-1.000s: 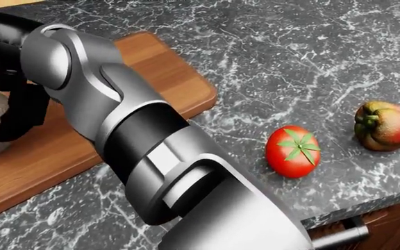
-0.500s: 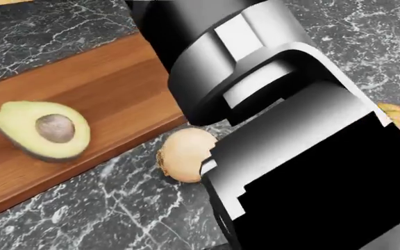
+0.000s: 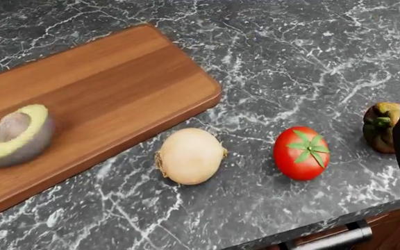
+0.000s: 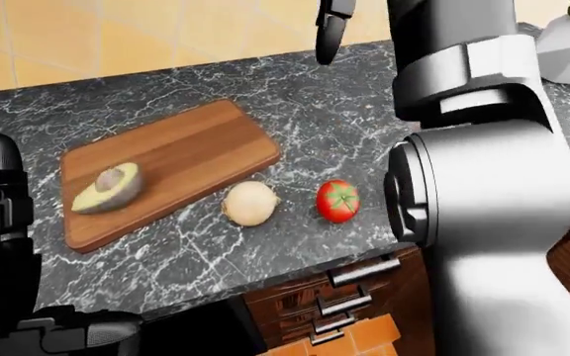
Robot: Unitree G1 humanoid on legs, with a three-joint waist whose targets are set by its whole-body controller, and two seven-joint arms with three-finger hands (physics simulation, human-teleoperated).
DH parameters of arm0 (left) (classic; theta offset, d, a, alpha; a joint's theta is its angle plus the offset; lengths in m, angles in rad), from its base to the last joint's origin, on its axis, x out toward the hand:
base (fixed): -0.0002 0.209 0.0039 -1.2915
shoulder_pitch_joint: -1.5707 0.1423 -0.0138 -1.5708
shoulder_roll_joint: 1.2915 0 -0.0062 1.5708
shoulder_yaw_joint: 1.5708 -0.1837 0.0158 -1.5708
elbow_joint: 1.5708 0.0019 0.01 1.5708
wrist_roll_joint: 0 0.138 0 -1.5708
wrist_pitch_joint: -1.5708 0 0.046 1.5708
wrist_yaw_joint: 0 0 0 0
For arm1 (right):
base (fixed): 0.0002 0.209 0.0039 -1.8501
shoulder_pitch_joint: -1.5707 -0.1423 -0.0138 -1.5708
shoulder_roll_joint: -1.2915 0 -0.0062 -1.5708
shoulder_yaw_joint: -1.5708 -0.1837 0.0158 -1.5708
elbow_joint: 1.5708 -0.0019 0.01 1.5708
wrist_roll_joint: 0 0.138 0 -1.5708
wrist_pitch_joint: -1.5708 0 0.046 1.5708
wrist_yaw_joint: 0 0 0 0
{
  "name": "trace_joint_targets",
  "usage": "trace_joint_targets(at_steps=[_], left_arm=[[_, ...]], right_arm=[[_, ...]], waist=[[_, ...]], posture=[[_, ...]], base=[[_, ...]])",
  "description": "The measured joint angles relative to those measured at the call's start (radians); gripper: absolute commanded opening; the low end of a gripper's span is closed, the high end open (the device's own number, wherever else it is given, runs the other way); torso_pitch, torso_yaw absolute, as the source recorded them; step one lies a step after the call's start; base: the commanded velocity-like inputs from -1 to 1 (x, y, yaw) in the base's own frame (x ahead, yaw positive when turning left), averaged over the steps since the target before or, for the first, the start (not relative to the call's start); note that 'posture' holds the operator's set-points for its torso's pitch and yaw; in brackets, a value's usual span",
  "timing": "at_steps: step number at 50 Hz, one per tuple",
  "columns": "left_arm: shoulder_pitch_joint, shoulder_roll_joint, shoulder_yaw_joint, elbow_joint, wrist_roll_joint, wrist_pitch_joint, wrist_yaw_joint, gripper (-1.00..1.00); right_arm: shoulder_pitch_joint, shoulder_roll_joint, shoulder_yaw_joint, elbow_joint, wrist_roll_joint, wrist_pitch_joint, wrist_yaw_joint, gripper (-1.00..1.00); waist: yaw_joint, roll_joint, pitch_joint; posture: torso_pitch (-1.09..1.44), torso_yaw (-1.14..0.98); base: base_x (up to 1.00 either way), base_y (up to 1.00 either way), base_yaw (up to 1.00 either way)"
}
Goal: Place the avocado, onion, tomato and bell pepper on the cutting board.
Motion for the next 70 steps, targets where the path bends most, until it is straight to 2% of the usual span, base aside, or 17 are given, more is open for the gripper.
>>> trace_joint_targets(at_steps=[3, 9, 14, 18, 19, 20, 22, 25, 29, 35, 40, 45, 61, 62, 63, 66, 70], left_arm=[[-0.001, 0.0, -0.003, 0.002, 0.002, 0.001, -0.001, 1.0], [0.0, 0.0, 0.006, -0.005, -0.001, 0.005, -0.001, 1.0], [0.004, -0.001, -0.001, -0.001, 0.004, 0.003, -0.003, 1.0], [0.004, -0.001, -0.007, 0.005, 0.009, -0.001, -0.001, 1.0], [0.003, 0.0, -0.018, 0.009, 0.013, -0.001, -0.005, 1.0], [0.01, 0.0, -0.016, 0.006, 0.014, -0.004, -0.004, 1.0], [0.012, 0.001, -0.005, 0.006, 0.015, -0.009, 0.003, 1.0], [0.009, 0.002, -0.02, 0.013, 0.019, -0.01, 0.001, 1.0], [0.012, 0.004, -0.023, 0.009, 0.021, -0.011, -0.001, 1.0], [0.013, 0.004, -0.022, 0.008, 0.021, -0.017, 0.0, 1.0], [0.014, 0.005, -0.026, 0.013, 0.023, -0.017, 0.002, 1.0], [0.013, 0.006, -0.027, 0.015, 0.024, -0.018, 0.005, 1.0], [0.014, 0.008, -0.032, 0.02, 0.026, -0.024, 0.006, 1.0], [0.015, 0.008, -0.032, 0.02, 0.026, -0.024, 0.006, 1.0], [0.015, 0.008, -0.033, 0.02, 0.026, -0.024, 0.006, 1.0], [0.015, 0.008, -0.031, 0.021, 0.027, -0.023, 0.006, 1.0], [0.016, 0.009, -0.032, 0.018, 0.027, -0.026, 0.007, 1.0]], right_arm=[[0.079, -0.023, -0.01, -0.135, -0.016, -0.006, 0.122, 1.0], [0.315, -0.078, -0.049, -0.523, -0.051, 0.036, 0.366, 1.0], [0.4, -0.195, -0.109, -0.564, -0.085, 0.026, 0.422, 1.0], [0.555, -0.294, -0.18, -0.767, -0.071, 0.06, 0.492, 1.0], [0.701, -0.319, -0.241, -0.926, -0.057, 0.08, 0.512, 1.0], [0.842, -0.319, -0.291, -1.072, -0.04, 0.104, 0.538, 1.0], [0.993, -0.322, -0.304, -1.179, -0.003, 0.138, 0.586, 1.0], [1.079, -0.338, -0.298, -1.16, 0.033, 0.169, 0.6, 1.0], [1.1, -0.354, -0.309, -1.168, 0.052, 0.196, 0.583, 1.0], [1.125, -0.342, -0.308, -1.191, 0.06, 0.188, 0.542, 1.0], [1.096, -0.347, -0.293, -1.144, 0.056, 0.176, 0.523, 1.0], [1.117, -0.326, -0.288, -1.138, 0.04, 0.153, 0.495, 1.0], [1.168, -0.268, -0.277, -1.084, 0.004, 0.107, 0.423, 1.0], [1.176, -0.267, -0.279, -1.084, 0.003, 0.105, 0.42, -0.73], [1.186, -0.266, -0.284, -1.089, 0.001, 0.108, 0.422, -1.0], [1.194, -0.27, -0.307, -1.116, -0.005, 0.103, 0.396, -1.0], [1.204, -0.274, -0.295, -1.082, -0.012, 0.102, 0.422, -1.0]], waist=[[0.001, -0.004, 0.001], [0.007, -0.012, 0.003], [0.01, -0.016, 0.0], [0.011, -0.02, -0.004], [0.019, -0.03, -0.016], [0.018, -0.038, -0.017], [0.007, -0.035, -0.016], [0.001, -0.022, -0.014], [-0.001, -0.012, -0.013], [-0.003, -0.026, -0.025], [-0.001, -0.03, -0.025], [-0.001, -0.034, -0.029], [-0.002, -0.023, -0.037], [-0.002, -0.023, -0.038], [-0.001, -0.023, -0.039], [0.001, -0.024, -0.044], [-0.002, -0.03, -0.046]], posture=[[0.0, 0.0], [0.0, 0.0], [0.0, 0.0], [0.0, 0.0], [0.0, 0.0], [0.0, 0.0], [0.0, 0.0], [0.0, 0.0], [0.0, 0.0], [0.0, 0.0], [0.0, 0.0], [0.0, 0.0], [0.0, 0.0], [0.0, 0.0], [0.0, 0.0], [0.0, 0.0], [0.0, 0.0]], base=[[0.0, 0.0, 0.0], [0.0, 0.0, 0.0], [0.0, 0.0, 0.0], [0.0, 0.0, 0.0], [0.0, 0.0, 0.0], [0.0, 0.0, 0.0], [0.0, 0.0, 0.0], [0.0, 0.0, 0.0], [0.0, 0.0, 0.0], [0.0, 0.0, 0.0], [0.0, 0.0, 0.0], [0.0, 0.0, 0.0], [0.0, 0.0, 0.0], [0.0, 0.0, 0.0], [0.0, 0.0, 0.0], [0.0, 0.0, 0.0], [0.0, 0.0, 0.0]])
